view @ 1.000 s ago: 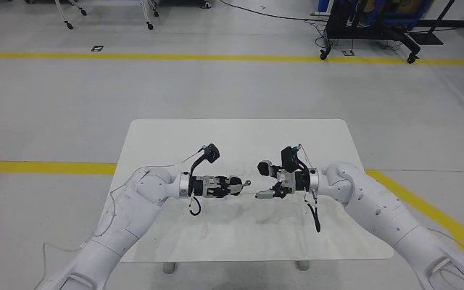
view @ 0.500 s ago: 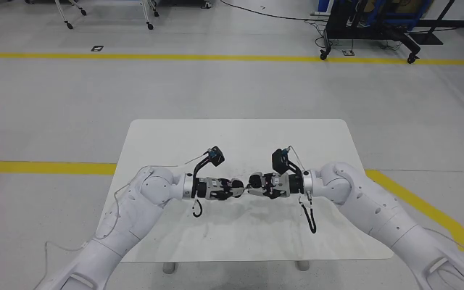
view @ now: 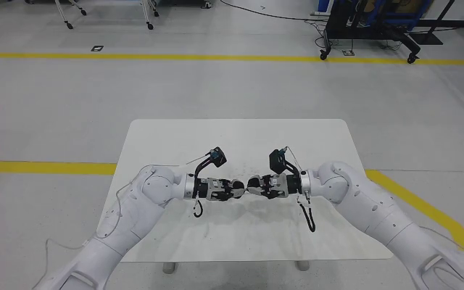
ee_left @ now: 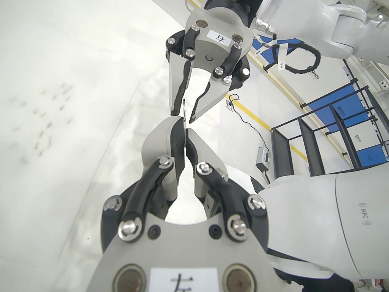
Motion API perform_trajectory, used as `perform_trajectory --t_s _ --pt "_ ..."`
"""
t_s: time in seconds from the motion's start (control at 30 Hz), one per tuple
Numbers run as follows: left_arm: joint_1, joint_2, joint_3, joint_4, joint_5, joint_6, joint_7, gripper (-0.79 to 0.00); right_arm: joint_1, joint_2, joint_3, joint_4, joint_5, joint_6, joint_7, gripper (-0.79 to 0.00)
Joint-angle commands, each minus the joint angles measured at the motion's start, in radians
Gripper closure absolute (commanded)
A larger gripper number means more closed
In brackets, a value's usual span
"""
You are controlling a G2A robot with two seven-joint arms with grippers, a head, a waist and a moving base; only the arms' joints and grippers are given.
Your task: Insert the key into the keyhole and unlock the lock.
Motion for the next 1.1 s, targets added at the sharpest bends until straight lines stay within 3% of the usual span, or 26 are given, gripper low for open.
perform_trajectory --t_s 0.0,0.53,0.57,0.6,0.63,0.67,0.9,1.0,1.07 --pt "-0.001 0.000 0.002 0.001 0.001 0.000 0.002 0.000 0.003 -0.004 -0.001 0.007 0.006 -0.008 0.004 0.000" --pt "-0.003 0.003 0.007 0.006 -0.004 0.000 0.029 0.000 -0.003 -0.019 -0.001 0.046 0.038 -0.038 0.010 0.000" --pt "-0.001 0.004 0.007 0.004 -0.004 0.000 0.032 -0.135 -0.003 -0.019 -0.001 0.049 0.039 -0.038 0.008 0.000" --pt "0.000 0.004 0.006 0.003 -0.003 -0.002 0.035 -0.394 -0.004 -0.019 -0.001 0.050 0.040 -0.038 0.007 0.000" --pt "0.002 0.005 0.005 0.003 -0.003 -0.003 0.039 -0.742 -0.005 -0.019 -0.001 0.052 0.042 -0.038 0.004 0.000" --pt "0.005 0.006 0.002 0.002 -0.007 -0.004 0.046 -0.785 -0.005 -0.019 -0.001 0.054 0.044 -0.038 0.002 0.000" --pt "0.028 0.018 -0.034 -0.007 -0.028 -0.022 0.087 -0.785 -0.029 0.000 0.026 0.051 0.055 -0.038 -0.054 0.000" --pt "0.051 0.024 -0.083 -0.013 -0.035 -0.008 0.194 -0.785 -0.049 0.016 0.049 0.045 0.044 -0.038 -0.092 0.000" --pt "0.051 0.024 -0.083 -0.013 -0.035 -0.008 0.194 -0.785 -0.064 0.029 0.072 0.034 0.035 -0.038 -0.145 0.000"
